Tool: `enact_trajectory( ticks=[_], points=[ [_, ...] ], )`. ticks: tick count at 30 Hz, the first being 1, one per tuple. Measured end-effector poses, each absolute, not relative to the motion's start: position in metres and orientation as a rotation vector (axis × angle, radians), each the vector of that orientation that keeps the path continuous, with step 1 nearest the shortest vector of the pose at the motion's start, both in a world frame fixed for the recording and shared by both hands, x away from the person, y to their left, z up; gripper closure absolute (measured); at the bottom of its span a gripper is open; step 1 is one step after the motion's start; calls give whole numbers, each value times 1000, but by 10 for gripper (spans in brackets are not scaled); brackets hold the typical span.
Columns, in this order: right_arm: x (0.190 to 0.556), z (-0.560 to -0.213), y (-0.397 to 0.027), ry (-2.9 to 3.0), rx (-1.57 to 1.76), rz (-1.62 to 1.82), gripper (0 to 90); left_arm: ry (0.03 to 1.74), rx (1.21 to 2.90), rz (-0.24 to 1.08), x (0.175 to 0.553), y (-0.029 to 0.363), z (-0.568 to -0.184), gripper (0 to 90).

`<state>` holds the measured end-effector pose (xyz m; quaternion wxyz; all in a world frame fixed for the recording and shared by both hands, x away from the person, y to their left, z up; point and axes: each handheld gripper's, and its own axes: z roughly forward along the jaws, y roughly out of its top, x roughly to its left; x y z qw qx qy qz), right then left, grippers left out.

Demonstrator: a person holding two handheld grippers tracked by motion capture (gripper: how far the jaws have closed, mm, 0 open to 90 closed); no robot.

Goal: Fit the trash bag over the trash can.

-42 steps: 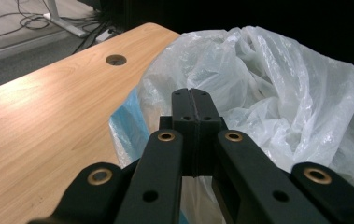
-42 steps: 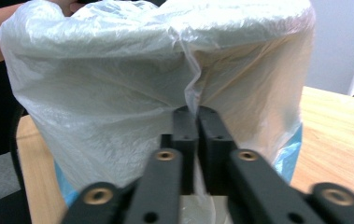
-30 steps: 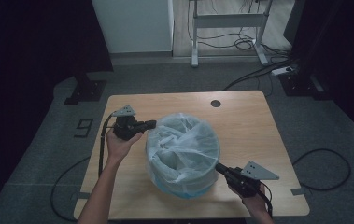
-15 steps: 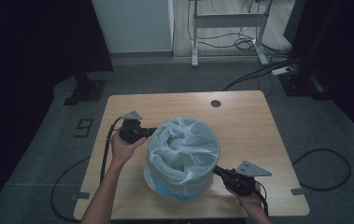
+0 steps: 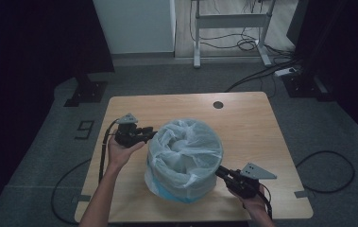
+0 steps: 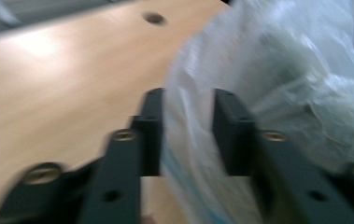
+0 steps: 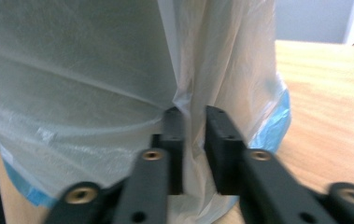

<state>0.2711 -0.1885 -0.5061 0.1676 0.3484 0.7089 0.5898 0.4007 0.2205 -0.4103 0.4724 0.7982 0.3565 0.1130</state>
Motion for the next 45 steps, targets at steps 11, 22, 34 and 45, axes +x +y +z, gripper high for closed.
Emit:
enact_trajectory(
  ticks=[11, 22, 34, 45],
  points=[
    [264, -502, -200, 1939, 1019, 1691, 411, 720, 1895, 309, 377, 241, -381, 385],
    [253, -502, -220, 1909, 1024, 1751, 399, 508, 1944, 291, 359, 227, -348, 351],
    [253, -504, -228, 1903, 1051, 1764, 408, 386, 2113, 195, 366, 190, -342, 356],
    [255, -506, -226, 1917, 1065, 1759, 411, 339, 2255, 148, 381, 161, -344, 402]
  ],
)
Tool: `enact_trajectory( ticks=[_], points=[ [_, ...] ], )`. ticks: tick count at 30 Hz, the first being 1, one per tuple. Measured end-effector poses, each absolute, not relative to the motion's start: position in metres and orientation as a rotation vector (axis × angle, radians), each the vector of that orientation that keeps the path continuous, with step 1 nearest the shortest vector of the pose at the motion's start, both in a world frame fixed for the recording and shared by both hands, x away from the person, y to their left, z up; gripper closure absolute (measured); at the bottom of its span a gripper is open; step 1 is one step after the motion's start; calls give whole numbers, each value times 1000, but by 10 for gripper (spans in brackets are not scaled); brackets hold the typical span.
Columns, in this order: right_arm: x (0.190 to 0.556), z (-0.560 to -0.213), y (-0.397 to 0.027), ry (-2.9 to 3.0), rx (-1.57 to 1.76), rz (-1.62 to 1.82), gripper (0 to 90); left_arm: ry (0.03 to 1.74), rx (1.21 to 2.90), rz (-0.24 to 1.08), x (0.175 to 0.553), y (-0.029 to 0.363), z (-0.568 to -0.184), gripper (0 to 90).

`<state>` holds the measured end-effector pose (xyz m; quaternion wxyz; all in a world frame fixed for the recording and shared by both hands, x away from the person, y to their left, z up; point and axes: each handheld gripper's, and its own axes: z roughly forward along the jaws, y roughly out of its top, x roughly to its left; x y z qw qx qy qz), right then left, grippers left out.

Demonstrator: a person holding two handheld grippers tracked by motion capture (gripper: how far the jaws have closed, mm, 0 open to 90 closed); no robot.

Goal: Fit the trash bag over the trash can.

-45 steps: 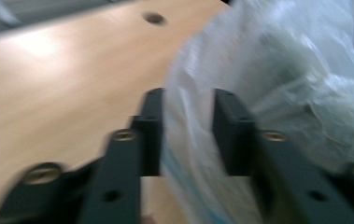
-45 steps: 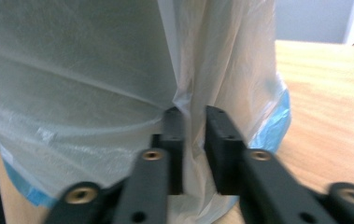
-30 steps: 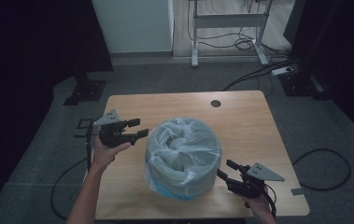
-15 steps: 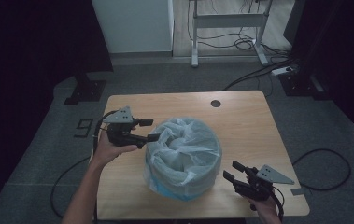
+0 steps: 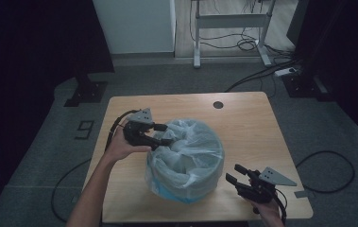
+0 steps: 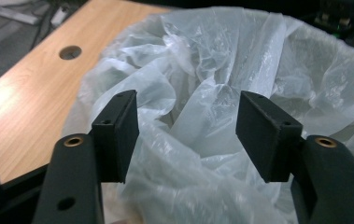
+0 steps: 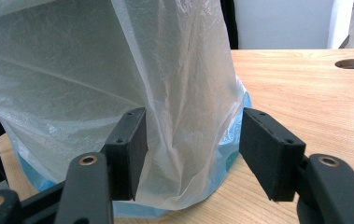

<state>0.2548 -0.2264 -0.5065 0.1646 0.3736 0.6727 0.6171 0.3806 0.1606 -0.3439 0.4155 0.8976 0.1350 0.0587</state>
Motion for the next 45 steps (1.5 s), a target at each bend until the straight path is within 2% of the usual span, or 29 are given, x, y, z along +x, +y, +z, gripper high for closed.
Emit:
enact_trajectory(
  ticks=[4, 19, 30, 36, 40, 45],
  points=[
    [255, -507, -227, 1919, 1067, 1761, 414, 314, 2318, 151, 384, 143, -340, 466],
    [255, -507, -228, 1921, 1072, 1765, 418, 208, 2477, 138, 391, 91, -340, 504],
    [255, -507, -229, 1924, 1070, 1762, 418, 163, 2639, 97, 389, 64, -355, 602],
    [256, -507, -228, 1928, 1074, 1756, 417, 158, 2695, 102, 388, 58, -362, 572],
    [256, -507, -230, 1921, 1080, 1754, 415, 177, 2631, 110, 388, 68, -354, 515],
    [256, -507, -231, 1915, 1085, 1756, 415, 222, 2539, 121, 391, 92, -339, 521]
  ],
)
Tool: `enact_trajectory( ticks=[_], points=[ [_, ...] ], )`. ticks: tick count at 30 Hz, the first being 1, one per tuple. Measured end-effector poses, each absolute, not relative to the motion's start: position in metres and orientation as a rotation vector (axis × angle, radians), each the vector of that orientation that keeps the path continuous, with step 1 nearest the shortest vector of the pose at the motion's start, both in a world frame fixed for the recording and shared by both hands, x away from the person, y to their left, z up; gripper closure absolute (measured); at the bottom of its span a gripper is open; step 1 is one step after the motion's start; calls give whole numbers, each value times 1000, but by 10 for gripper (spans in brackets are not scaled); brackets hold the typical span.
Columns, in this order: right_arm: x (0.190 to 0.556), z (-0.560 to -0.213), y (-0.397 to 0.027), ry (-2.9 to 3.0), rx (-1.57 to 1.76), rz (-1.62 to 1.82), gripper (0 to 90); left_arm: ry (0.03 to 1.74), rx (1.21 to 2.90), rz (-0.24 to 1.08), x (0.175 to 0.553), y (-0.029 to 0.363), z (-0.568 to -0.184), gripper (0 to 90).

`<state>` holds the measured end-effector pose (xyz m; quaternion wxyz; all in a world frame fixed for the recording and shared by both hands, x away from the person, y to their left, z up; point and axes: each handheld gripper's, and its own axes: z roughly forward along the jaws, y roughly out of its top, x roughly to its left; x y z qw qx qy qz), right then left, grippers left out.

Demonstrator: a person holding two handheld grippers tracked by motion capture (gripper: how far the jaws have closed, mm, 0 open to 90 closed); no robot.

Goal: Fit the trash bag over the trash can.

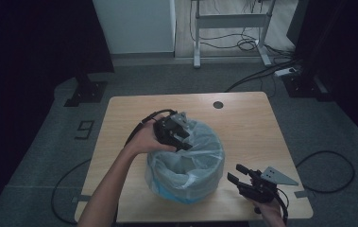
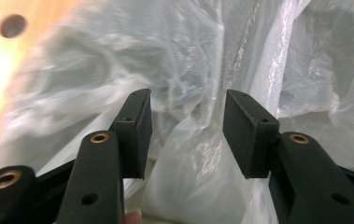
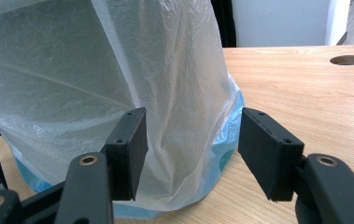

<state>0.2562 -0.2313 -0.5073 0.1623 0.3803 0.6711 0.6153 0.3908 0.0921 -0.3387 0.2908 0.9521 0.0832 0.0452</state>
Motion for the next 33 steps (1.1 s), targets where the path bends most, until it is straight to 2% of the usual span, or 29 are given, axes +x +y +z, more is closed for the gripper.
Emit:
enact_trajectory(
  ticks=[9, 22, 33],
  points=[
    [257, -508, -229, 1924, 1085, 1748, 412, 333, 2601, 181, 403, 101, -351, 522],
    [256, -509, -230, 1924, 1088, 1745, 412, 299, 2757, 190, 401, 83, -369, 512],
    [257, -509, -231, 1920, 1094, 1745, 411, 314, 2570, 194, 392, 108, -347, 473]
  ],
)
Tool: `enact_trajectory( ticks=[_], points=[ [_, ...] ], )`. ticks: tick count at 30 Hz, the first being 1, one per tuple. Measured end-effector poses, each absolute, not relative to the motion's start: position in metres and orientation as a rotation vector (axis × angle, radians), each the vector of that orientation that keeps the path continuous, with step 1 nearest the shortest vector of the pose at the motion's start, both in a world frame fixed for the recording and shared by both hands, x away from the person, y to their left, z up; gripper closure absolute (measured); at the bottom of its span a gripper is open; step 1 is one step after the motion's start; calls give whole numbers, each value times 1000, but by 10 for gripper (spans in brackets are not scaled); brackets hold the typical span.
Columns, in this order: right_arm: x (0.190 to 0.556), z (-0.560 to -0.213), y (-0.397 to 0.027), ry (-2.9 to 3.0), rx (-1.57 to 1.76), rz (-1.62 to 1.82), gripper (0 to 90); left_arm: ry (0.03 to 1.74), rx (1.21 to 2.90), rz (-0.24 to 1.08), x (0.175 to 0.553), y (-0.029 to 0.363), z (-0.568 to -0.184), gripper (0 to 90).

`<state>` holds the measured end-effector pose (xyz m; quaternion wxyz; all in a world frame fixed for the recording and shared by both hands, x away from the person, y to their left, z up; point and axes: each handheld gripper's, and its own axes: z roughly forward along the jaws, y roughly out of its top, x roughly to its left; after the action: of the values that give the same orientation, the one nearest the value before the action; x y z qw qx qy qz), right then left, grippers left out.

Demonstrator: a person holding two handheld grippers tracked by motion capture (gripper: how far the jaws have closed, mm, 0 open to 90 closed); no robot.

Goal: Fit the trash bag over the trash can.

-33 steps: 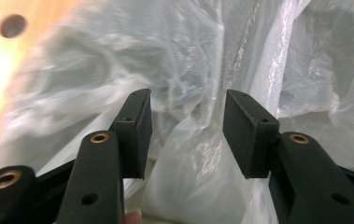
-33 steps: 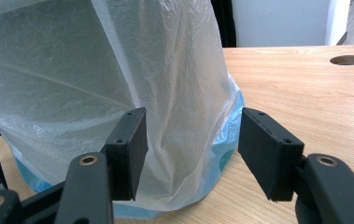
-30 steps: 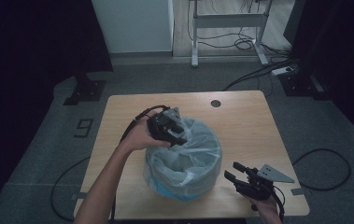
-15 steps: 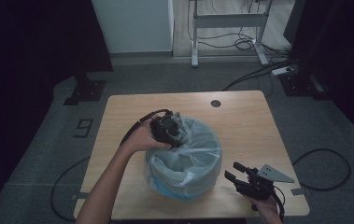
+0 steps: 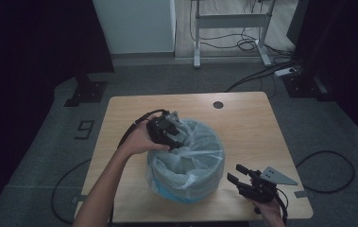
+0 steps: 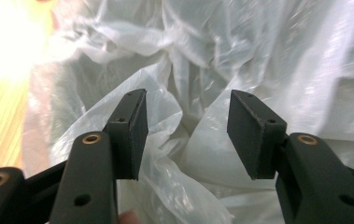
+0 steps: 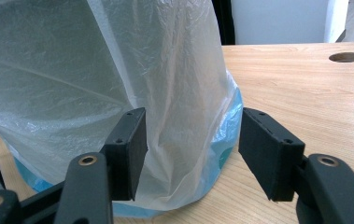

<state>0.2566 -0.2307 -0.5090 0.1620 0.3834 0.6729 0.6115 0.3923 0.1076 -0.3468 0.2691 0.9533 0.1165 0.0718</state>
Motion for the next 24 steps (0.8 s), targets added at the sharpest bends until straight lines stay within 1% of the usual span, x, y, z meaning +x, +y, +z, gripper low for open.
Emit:
enact_trajectory(
  ticks=[3, 8, 15, 24],
  points=[
    [256, -509, -230, 1924, 1092, 1743, 411, 300, 2531, 177, 387, 115, -342, 471],
    [256, -510, -228, 1928, 1090, 1740, 411, 276, 2533, 181, 376, 122, -341, 472],
    [256, -510, -226, 1934, 1089, 1739, 411, 237, 2609, 142, 366, 124, -348, 535],
    [257, -511, -226, 1937, 1092, 1735, 411, 221, 2712, 117, 364, 111, -359, 556]
  ],
)
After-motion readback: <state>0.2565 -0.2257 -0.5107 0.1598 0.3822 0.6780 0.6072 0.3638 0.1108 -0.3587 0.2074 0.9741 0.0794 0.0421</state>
